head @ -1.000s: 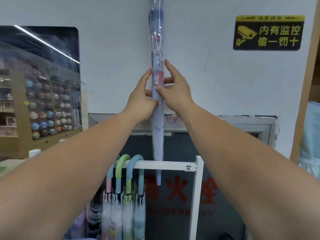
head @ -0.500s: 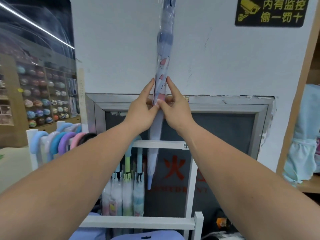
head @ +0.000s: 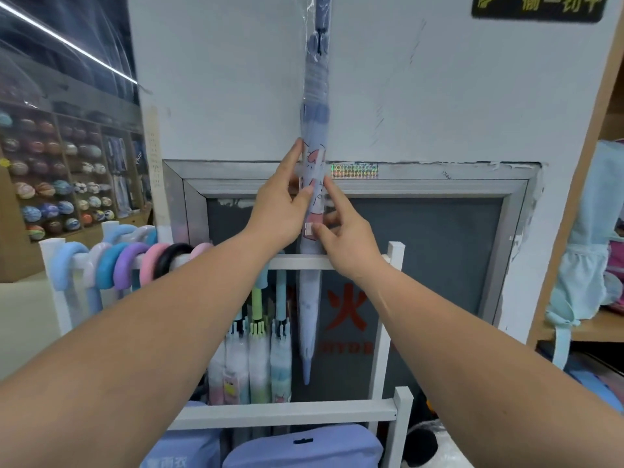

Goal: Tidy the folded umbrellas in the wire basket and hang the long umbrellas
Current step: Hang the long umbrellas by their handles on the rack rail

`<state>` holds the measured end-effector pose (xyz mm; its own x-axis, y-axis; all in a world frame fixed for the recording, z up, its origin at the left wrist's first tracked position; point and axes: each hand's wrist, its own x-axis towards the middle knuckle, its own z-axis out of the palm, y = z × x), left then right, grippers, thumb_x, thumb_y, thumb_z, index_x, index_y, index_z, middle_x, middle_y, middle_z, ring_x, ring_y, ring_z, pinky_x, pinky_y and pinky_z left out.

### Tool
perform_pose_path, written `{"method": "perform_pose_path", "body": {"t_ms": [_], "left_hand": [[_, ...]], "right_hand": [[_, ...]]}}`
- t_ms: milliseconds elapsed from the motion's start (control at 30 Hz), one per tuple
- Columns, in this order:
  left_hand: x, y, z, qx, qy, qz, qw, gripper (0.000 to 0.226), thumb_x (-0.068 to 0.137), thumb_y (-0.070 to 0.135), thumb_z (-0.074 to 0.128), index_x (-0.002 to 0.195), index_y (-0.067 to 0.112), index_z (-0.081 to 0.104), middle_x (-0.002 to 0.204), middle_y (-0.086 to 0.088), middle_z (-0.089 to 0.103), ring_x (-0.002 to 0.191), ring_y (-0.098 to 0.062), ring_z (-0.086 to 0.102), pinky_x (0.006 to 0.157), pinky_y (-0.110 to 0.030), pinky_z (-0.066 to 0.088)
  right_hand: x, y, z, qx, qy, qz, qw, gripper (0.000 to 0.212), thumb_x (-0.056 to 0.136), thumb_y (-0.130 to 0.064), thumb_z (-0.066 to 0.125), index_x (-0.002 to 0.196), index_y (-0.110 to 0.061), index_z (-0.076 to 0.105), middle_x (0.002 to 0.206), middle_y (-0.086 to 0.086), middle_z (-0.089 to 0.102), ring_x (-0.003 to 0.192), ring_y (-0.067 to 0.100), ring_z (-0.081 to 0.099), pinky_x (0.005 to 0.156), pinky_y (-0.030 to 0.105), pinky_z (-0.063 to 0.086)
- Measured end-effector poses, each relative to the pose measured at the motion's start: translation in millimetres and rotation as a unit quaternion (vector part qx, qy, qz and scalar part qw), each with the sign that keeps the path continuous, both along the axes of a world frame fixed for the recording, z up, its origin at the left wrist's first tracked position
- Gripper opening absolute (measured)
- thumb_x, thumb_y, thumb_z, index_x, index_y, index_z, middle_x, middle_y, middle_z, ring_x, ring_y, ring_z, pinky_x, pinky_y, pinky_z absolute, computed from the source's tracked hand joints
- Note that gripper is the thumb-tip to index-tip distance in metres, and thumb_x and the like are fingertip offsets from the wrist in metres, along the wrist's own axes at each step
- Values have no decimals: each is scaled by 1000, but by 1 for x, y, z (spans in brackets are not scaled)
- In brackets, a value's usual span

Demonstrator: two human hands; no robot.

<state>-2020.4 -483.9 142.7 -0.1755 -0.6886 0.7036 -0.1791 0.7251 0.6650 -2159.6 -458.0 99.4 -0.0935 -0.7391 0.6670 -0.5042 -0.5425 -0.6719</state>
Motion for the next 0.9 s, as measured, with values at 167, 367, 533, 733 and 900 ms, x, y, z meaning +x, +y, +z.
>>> {"method": "perform_pose_path", "body": {"t_ms": [167,367,533,733,900], "left_hand": [[6,-1,-13,4,-15,5,1000,74,101,15,57,153,55,21,130,0,65,103,-9,68,84,-24,59],[5,5,-19,22,-60,26,998,83,99,15,62,154,56,14,83,10,65,77,-2,66,66,-15,48],[5,8,-20,8,-98,48,994,81,94,20,67,150,57,22,86,-3,71,81,-13,70,74,-26,55],[-6,11,-1,2,-22,31,999,56,104,21,51,149,43,27,108,12,60,101,-12,67,94,-37,56],[-19,8,25,-36,-35,49,998,67,103,22,54,156,44,19,123,6,56,111,-9,61,99,-34,54]], "right_hand": [[1,1,5,-5,-6,-27,1000,45,99,-26,60,141,-39,49,91,-4,72,83,9,68,78,28,55],[2,-7,36,-12,-40,-6,999,53,99,-34,59,146,-45,39,97,-4,74,87,11,71,82,40,60],[-6,-9,34,-6,-23,8,1000,64,99,-26,60,153,-46,29,90,-3,72,87,13,71,81,43,61],[-18,-6,17,-2,9,21,1000,69,100,-25,60,154,-45,22,87,-6,72,81,9,69,74,30,56],[-26,-3,13,-8,54,1,998,68,100,-29,59,155,-46,21,84,-11,71,80,5,68,76,30,56]]}}
